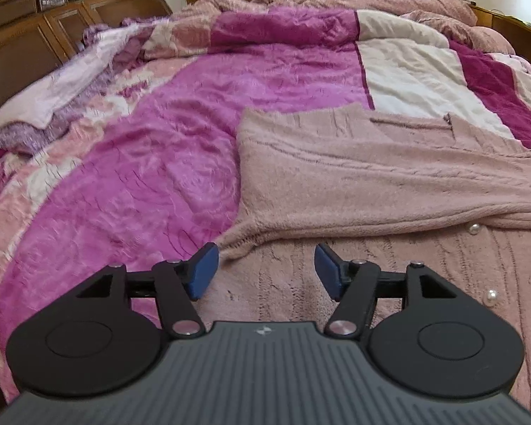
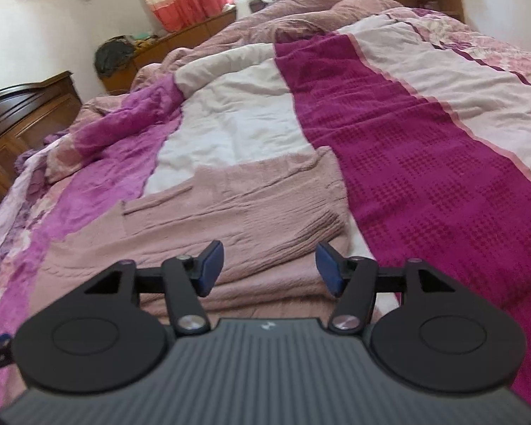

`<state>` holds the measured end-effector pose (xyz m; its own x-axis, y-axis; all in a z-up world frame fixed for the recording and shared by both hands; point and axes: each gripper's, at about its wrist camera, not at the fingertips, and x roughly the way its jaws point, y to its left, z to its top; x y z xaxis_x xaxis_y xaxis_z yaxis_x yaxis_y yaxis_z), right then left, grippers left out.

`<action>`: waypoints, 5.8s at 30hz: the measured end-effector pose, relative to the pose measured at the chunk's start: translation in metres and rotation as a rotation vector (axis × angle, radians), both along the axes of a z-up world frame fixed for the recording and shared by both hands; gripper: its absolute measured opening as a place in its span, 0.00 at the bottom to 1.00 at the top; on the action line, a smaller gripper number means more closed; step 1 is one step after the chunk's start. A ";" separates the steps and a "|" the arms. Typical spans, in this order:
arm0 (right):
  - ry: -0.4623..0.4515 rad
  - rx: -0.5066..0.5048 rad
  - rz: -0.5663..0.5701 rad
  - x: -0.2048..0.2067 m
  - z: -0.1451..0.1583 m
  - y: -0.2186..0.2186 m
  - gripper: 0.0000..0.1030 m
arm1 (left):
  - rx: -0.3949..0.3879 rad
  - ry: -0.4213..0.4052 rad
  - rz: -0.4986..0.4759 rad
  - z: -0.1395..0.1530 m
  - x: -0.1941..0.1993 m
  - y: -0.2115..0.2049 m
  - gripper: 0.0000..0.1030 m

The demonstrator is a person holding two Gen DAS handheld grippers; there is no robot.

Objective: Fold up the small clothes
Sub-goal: 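Open the right gripper and withdraw it from the folded side, then move both grippers down to the ribbed hem of the cardigan, then grasp the ribbed hem with both grippers and lift it toward the collar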

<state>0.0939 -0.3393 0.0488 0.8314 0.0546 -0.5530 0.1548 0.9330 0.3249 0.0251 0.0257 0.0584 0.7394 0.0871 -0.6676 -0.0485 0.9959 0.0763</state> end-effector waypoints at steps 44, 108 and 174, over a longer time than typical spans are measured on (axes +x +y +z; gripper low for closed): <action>0.153 -0.373 0.654 -0.176 0.015 0.076 0.58 | 0.083 0.058 -0.279 0.029 -0.183 -0.015 0.73; 0.076 -0.613 0.593 -0.177 -0.030 0.075 0.66 | 0.328 0.054 -0.391 -0.032 -0.170 -0.013 0.85; -0.298 -0.552 0.209 -0.026 0.068 0.072 0.08 | 0.168 -0.370 -0.215 0.089 0.012 -0.054 0.05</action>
<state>0.0678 -0.2677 0.1166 0.9557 0.0060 -0.2942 -0.0704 0.9754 -0.2088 0.0375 -0.0287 0.1474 0.9387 -0.0095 -0.3446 0.1030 0.9617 0.2541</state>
